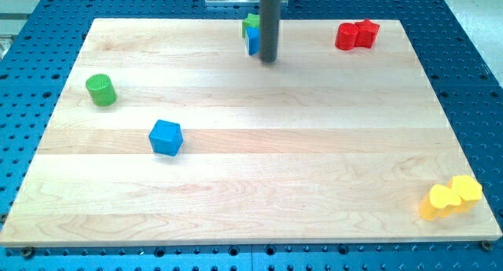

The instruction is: Move the green star to the bottom center

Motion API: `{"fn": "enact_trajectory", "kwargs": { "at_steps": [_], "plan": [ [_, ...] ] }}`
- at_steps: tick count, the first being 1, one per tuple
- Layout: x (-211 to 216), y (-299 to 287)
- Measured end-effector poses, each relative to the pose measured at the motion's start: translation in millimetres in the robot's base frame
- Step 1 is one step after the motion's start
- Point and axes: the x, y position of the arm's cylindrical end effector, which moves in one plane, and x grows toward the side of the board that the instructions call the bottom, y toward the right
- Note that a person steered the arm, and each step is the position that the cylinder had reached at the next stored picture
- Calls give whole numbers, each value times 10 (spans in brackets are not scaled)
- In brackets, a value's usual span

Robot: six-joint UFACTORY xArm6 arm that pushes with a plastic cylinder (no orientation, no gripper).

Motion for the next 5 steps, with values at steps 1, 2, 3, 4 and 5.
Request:
{"fn": "enact_trajectory", "kwargs": {
  "at_steps": [1, 2, 3, 4, 5],
  "plan": [
    [-537, 55],
    [-574, -562],
    [-220, -1233],
    [-301, -1450],
    [-465, -1654]
  ]
}}
